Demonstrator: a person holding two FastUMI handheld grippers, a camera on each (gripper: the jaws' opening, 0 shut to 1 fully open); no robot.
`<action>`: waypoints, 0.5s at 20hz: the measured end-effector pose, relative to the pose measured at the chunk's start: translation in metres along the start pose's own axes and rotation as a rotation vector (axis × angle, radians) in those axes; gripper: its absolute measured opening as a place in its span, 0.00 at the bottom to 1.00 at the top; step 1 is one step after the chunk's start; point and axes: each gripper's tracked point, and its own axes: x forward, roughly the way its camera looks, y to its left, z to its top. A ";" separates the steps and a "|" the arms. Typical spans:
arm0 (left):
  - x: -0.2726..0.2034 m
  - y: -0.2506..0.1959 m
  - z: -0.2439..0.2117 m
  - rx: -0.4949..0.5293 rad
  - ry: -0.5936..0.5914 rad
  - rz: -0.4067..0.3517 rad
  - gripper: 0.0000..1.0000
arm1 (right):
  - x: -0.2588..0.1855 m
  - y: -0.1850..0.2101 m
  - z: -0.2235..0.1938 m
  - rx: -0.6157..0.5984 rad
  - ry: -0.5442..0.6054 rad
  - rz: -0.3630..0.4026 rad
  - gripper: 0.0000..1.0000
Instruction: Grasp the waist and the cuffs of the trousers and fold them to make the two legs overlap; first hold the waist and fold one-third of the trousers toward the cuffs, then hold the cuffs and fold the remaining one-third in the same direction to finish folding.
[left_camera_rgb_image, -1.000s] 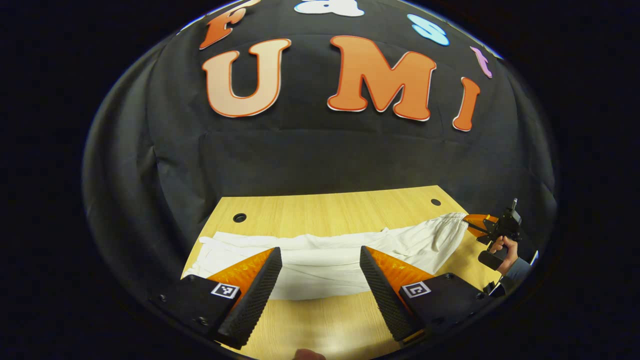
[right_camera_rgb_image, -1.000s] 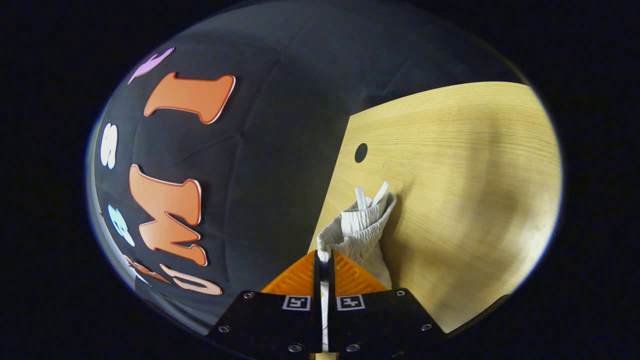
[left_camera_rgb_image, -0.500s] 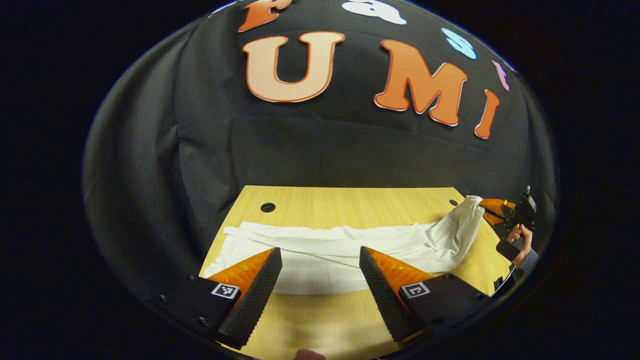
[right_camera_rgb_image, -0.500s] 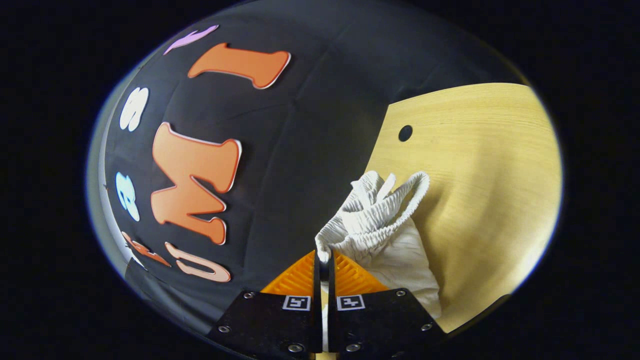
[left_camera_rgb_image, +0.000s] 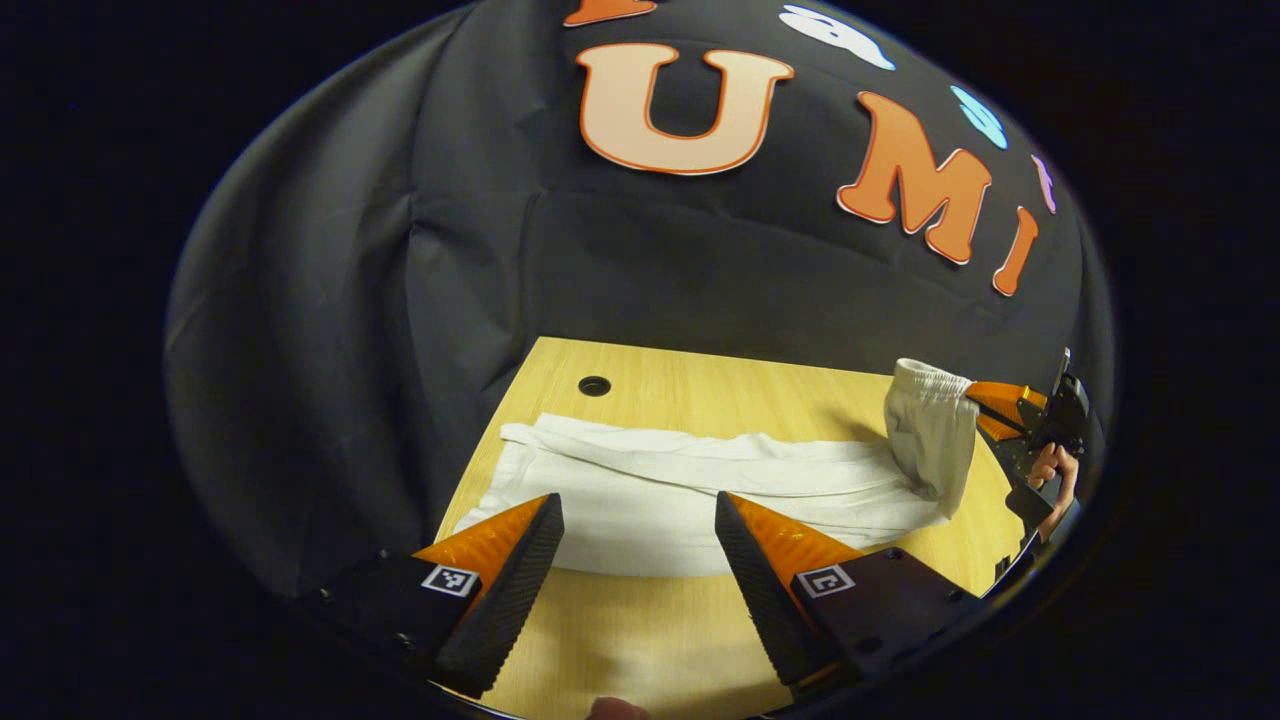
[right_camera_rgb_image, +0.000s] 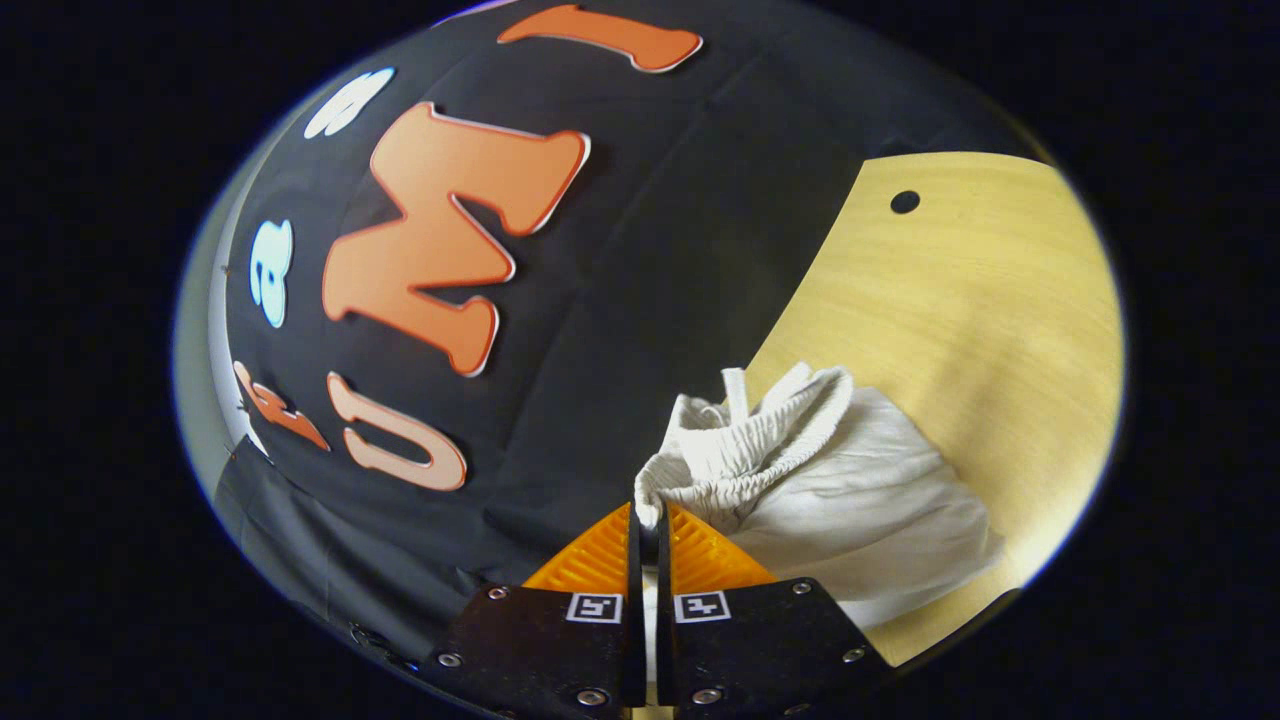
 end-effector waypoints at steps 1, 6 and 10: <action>0.004 0.009 -0.004 -0.010 0.009 0.006 1.00 | 0.007 -0.001 -0.017 -0.015 0.036 -0.022 0.05; 0.024 0.036 -0.032 -0.094 0.079 0.018 0.99 | 0.043 -0.005 -0.081 -0.048 0.228 -0.113 0.11; 0.038 0.054 -0.050 -0.174 0.116 0.018 0.99 | 0.044 -0.002 -0.095 -0.073 0.305 -0.086 0.36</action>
